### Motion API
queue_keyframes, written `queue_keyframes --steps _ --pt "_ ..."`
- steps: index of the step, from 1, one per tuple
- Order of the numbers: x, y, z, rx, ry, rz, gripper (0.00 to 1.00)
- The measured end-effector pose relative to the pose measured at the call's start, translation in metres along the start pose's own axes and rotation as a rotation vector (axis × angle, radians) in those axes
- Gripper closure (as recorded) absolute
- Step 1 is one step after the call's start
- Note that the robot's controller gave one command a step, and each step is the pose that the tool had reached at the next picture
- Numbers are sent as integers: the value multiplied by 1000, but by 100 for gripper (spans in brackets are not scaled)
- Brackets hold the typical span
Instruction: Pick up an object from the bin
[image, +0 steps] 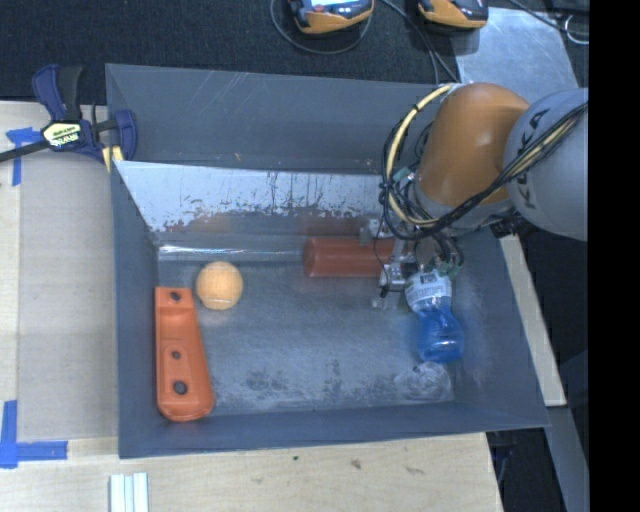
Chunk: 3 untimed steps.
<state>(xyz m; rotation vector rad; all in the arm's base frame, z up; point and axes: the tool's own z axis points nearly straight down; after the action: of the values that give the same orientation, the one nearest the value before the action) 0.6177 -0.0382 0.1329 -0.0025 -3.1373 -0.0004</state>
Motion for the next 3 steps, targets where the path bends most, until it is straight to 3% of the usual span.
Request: queue_keyframes --steps 1,2,3 --pt "-2 0 -5 1 -8 -1 0" --pt "-8 23 40 0 -4 -166 0" --pt "-6 46 42 1 -8 -45 100"
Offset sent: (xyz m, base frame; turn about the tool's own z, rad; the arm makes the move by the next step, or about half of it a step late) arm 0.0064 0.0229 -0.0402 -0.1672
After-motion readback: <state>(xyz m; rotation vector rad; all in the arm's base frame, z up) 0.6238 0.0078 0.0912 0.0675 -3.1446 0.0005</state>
